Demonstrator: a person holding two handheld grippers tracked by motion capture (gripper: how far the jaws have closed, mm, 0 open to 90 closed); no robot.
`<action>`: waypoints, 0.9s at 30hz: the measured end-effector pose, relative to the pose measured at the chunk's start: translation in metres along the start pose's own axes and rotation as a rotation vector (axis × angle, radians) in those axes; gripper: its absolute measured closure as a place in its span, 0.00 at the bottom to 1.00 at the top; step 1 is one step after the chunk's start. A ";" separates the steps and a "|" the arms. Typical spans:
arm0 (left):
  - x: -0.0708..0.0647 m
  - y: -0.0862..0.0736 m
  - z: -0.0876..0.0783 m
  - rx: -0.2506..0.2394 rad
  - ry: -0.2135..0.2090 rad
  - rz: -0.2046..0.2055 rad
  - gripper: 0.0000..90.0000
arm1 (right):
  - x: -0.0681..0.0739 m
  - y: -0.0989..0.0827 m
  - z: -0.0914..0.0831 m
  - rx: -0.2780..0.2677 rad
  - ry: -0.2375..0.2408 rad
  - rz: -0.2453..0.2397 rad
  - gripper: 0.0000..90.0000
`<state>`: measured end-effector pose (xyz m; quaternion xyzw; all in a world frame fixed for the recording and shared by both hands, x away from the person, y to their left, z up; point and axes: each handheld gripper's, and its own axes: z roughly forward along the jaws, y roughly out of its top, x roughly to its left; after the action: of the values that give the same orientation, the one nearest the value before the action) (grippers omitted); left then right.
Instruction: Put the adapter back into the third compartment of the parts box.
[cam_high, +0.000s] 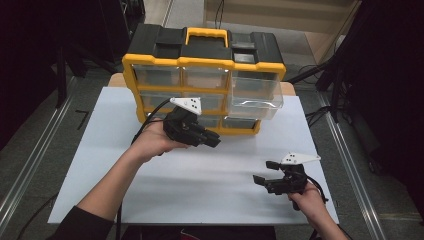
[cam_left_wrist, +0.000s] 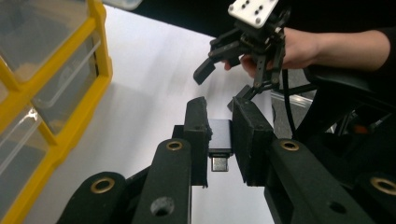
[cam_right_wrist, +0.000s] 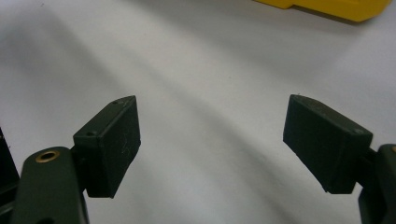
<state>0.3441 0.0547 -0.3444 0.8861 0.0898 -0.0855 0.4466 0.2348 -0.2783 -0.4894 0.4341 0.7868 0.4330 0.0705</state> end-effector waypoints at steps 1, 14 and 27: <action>0.000 0.002 -0.002 -0.004 -0.002 0.002 0.86 | 0.000 0.000 0.000 -0.001 0.000 0.002 0.19; 0.000 0.021 -0.012 0.004 0.010 -0.016 0.86 | 0.000 0.000 -0.001 -0.003 0.008 -0.005 0.19; -0.001 0.045 -0.026 0.018 0.035 -0.001 0.86 | 0.000 0.000 -0.002 -0.013 0.004 -0.003 0.19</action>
<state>0.3554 0.0489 -0.2939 0.8915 0.0970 -0.0711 0.4368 0.2342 -0.2800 -0.4877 0.4317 0.7846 0.4392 0.0722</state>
